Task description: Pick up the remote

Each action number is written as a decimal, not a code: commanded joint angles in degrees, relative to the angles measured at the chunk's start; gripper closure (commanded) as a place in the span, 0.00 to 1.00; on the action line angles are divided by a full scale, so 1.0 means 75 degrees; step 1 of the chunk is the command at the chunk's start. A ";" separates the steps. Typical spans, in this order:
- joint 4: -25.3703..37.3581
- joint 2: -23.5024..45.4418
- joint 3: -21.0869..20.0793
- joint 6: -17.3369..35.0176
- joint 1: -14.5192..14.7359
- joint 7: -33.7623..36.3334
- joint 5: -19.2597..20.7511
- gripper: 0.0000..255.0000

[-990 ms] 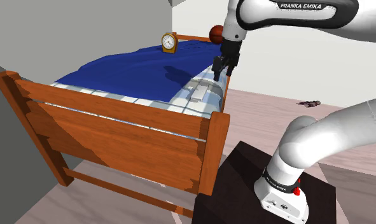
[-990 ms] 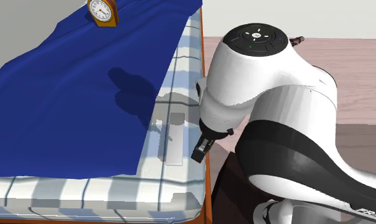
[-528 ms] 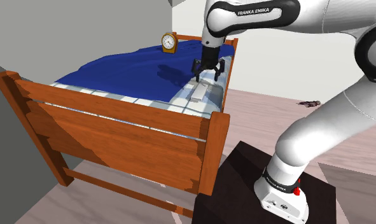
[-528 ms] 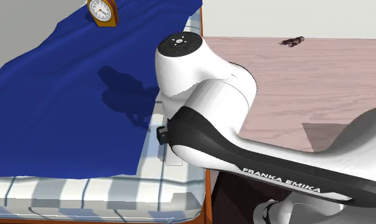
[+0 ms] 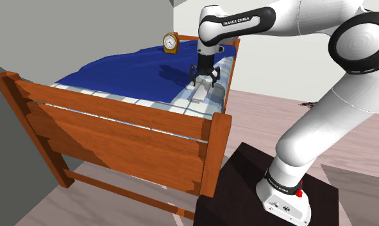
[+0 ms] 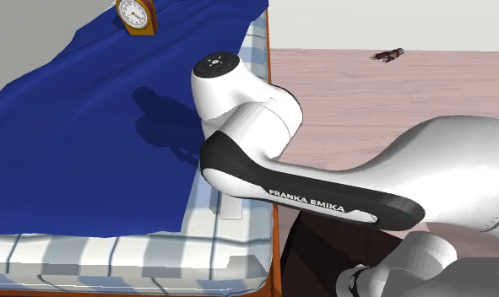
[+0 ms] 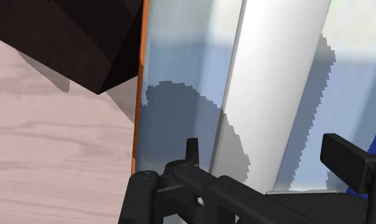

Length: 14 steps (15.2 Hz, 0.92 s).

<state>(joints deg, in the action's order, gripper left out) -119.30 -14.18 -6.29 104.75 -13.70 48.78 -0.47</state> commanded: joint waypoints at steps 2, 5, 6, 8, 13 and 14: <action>-0.0251 0.0050 -0.0011 0.0302 0.0000 0.0039 0.0001 0.00; -0.0393 0.0070 -0.0014 0.0464 0.0001 0.0043 0.0002 0.00; -0.0391 0.0068 -0.0015 0.0459 0.0002 0.0044 0.0001 1.00; -0.0388 0.0071 -0.0017 0.0459 0.0003 0.0048 0.0001 1.00; -0.0390 0.0070 -0.0020 0.0460 0.0005 0.0053 0.0001 1.00; -0.0390 0.0069 -0.0020 0.0460 0.0005 0.0053 0.0001 1.00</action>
<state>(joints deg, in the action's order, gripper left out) -122.15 -13.69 -6.43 108.20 -13.67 49.20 -0.48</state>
